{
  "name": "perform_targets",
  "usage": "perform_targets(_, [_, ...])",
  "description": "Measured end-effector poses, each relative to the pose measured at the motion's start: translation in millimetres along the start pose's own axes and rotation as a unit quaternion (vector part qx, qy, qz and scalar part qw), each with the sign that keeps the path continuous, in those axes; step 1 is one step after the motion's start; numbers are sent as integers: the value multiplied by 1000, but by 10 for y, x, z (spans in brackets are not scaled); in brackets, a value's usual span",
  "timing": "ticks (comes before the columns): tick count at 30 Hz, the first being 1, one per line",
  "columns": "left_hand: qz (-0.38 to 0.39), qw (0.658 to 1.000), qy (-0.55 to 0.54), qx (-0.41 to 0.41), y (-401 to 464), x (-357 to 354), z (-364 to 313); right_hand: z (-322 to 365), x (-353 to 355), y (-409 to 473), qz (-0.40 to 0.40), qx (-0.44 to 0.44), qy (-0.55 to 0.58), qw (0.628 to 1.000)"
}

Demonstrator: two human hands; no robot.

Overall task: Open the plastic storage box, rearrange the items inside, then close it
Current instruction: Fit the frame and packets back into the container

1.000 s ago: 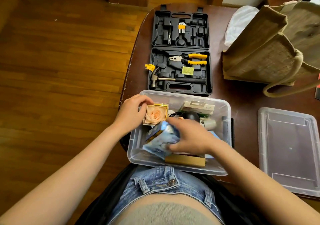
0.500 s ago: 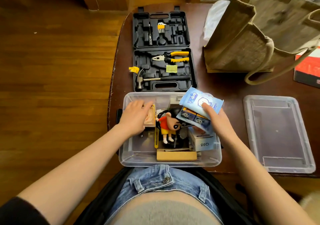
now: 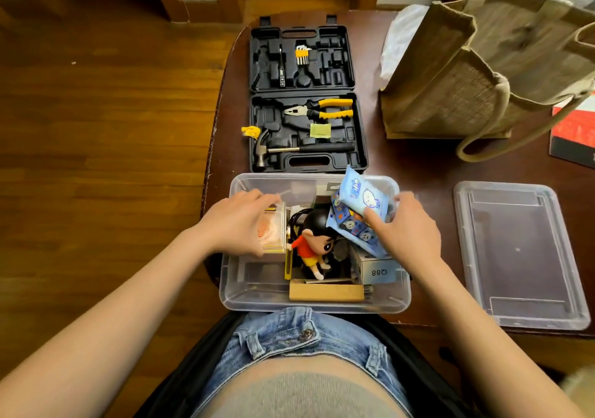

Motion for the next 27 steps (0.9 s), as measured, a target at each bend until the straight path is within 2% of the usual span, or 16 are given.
perform_targets(3, [49,998,-27,-13,-79,-79,-60,113,58,-28,-48,43,14,998])
perform_targets(6, [72,997,-32,-23,-116,-175,-99,309,155,-132,-92,130,90,983])
perform_targets(8, [87,995,-10,-35,-134,-243,-126,499,124,-221,-29,201,141,969])
perform_targets(10, [94,995,8,-42,-150,-307,-158,689,-10,-324,84,260,150,950])
perform_targets(12, [86,995,17,-44,-160,-334,-177,843,-176,-410,168,304,118,930])
perform_targets(14, [80,996,19,-42,-161,-331,-171,986,-328,-459,213,358,74,906])
perform_targets(17, [69,996,35,-41,-176,-324,-144,1190,-536,-455,265,422,-22,867])
perform_targets(19, [56,997,42,-36,-197,-331,-134,1338,-624,-366,272,443,-94,849])
perform_targets(23, [37,999,14,-28,-238,-351,-124,1630,-762,-103,296,442,-222,817])
perform_targets(27, [19,999,-28,-24,-299,-375,-115,1688,-1029,-11,409,378,-331,762])
Point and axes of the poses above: each hand's wrist, its own y-axis towards the middle knuckle, its own x-axis out of the back of the hand, z = x × y, the point moved 5 cm from there along y, towards the middle knuckle, and after that the axes turned 3 degrees about y, right-handed, at the moved point
